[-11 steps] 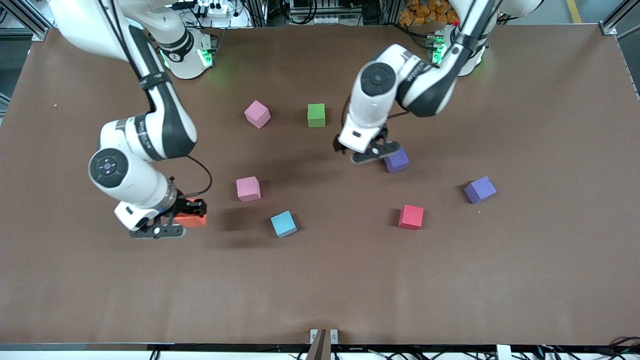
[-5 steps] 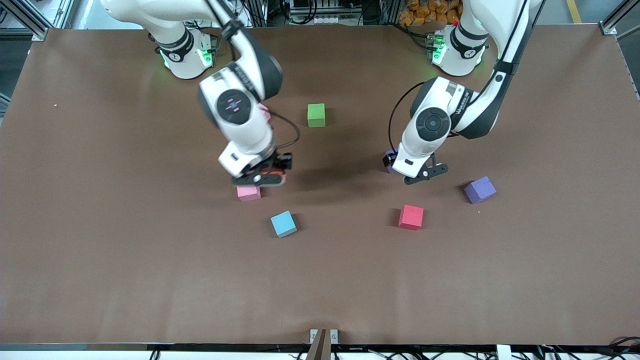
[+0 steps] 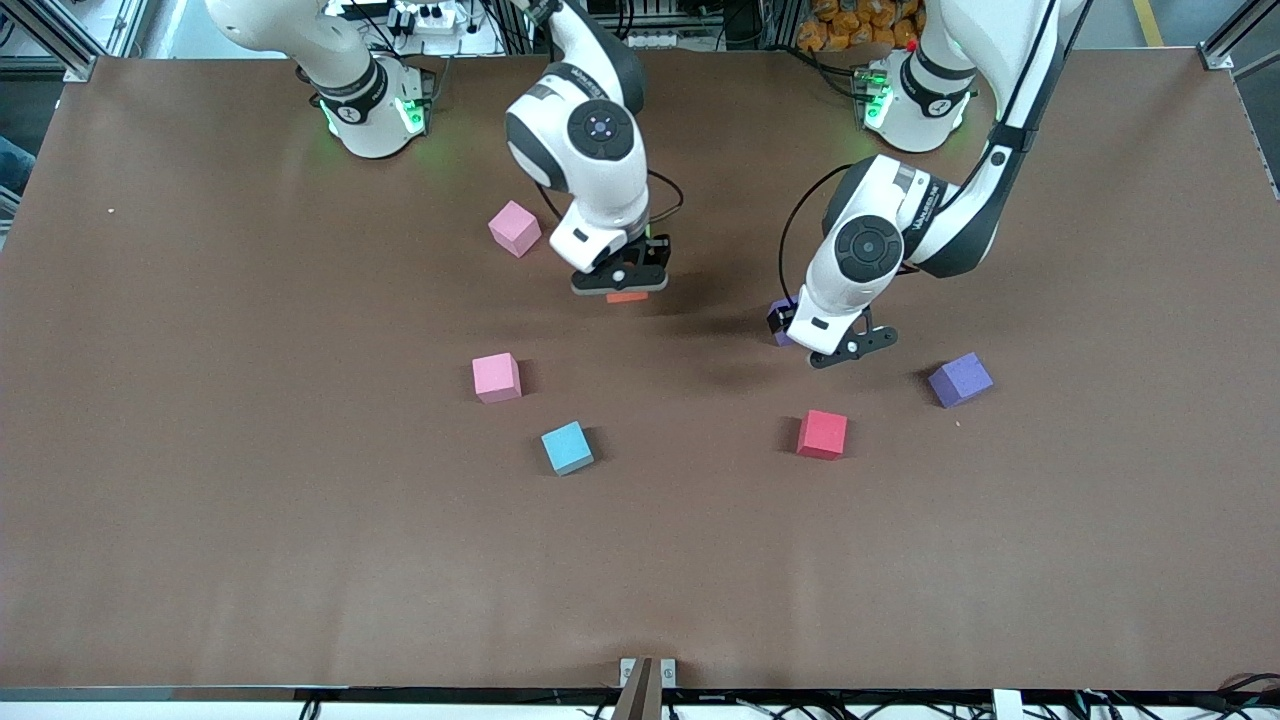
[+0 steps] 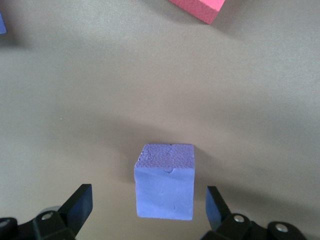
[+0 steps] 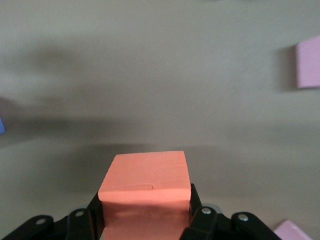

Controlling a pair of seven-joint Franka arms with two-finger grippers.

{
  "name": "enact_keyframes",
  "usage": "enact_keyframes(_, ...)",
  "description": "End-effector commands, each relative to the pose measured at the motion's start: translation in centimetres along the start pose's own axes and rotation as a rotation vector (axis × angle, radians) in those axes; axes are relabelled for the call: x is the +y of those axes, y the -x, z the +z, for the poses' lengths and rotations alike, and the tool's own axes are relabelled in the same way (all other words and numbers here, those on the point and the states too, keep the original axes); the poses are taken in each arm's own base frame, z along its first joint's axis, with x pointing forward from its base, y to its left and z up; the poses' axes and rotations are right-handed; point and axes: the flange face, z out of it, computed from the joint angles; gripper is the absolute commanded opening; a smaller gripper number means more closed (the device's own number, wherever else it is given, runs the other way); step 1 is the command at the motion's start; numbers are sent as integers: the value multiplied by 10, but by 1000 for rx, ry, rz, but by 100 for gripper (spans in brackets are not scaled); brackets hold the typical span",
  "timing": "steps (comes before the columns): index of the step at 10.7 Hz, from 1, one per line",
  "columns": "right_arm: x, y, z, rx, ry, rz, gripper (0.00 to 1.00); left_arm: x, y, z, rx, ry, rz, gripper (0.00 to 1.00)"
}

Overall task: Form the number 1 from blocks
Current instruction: 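Set the orange cube beside the green cube while the left gripper grasps purple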

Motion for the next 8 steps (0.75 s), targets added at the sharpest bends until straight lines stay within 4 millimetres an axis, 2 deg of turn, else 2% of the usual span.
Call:
enact_keyframes(1,-1,25,32,3,-2,4,61,-9,6,28,26,18,16,100)
enact_keyframes(3,-14,45,52,-18,19,23,61,-11,7,39,37,31,19,100)
enact_keyframes(5,-19,55,60,-30,28,50,61,-10,7,38,39,36,17,100)
enact_keyframes(8,-12,63,76,-50,52,64,61,-8,5,35,34,53,2,100)
